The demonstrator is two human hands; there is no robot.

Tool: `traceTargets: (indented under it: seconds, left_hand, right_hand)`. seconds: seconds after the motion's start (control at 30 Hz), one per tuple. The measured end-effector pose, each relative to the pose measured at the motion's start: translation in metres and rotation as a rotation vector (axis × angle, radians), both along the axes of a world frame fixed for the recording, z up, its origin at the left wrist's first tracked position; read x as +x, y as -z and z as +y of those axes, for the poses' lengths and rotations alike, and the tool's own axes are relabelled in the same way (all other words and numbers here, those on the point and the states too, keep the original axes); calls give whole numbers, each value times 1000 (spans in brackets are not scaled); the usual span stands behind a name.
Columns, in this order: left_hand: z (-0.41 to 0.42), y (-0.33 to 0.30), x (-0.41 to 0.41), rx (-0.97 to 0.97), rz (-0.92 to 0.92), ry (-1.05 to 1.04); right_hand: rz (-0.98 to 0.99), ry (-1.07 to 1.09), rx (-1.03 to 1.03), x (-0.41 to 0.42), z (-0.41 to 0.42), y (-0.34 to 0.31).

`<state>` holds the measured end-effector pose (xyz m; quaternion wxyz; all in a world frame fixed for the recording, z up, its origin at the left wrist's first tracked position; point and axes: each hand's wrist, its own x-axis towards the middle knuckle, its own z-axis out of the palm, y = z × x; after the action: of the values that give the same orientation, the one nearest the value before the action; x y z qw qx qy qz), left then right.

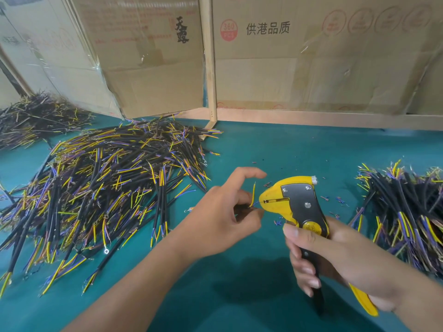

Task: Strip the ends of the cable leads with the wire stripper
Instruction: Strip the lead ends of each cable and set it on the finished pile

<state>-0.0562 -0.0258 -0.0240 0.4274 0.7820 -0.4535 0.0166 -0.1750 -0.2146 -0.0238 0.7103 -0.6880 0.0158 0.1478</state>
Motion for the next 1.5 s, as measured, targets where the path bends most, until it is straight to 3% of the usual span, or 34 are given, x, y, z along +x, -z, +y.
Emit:
traceTargets:
  seconds: [0.53, 0.67, 0.8, 0.9, 1.07, 1.37, 1.5]
  left_hand:
    - [5, 1, 7, 9, -63, -23]
    - [5, 4, 7, -22, 5, 57]
    - [1, 3, 9, -168, 248, 84]
    - [1, 5, 11, -239, 332, 97]
    - [-1, 12, 17, -191, 290, 111]
    - [-2, 25, 25, -64, 154, -59]
    - [-18, 17, 19, -271, 468, -62]
  right_hand:
    - [-14, 290, 2, 5, -9, -4]
    - [-61, 348, 189, 13, -8, 4]
    - [-38, 371, 316, 20, -14, 17]
    - [11, 399, 341, 27, -19, 26]
    - [43, 401, 339, 34, -24, 33]
    - [76, 400, 419, 32, -23, 29]
    - [143, 441, 481, 30, -21, 22]
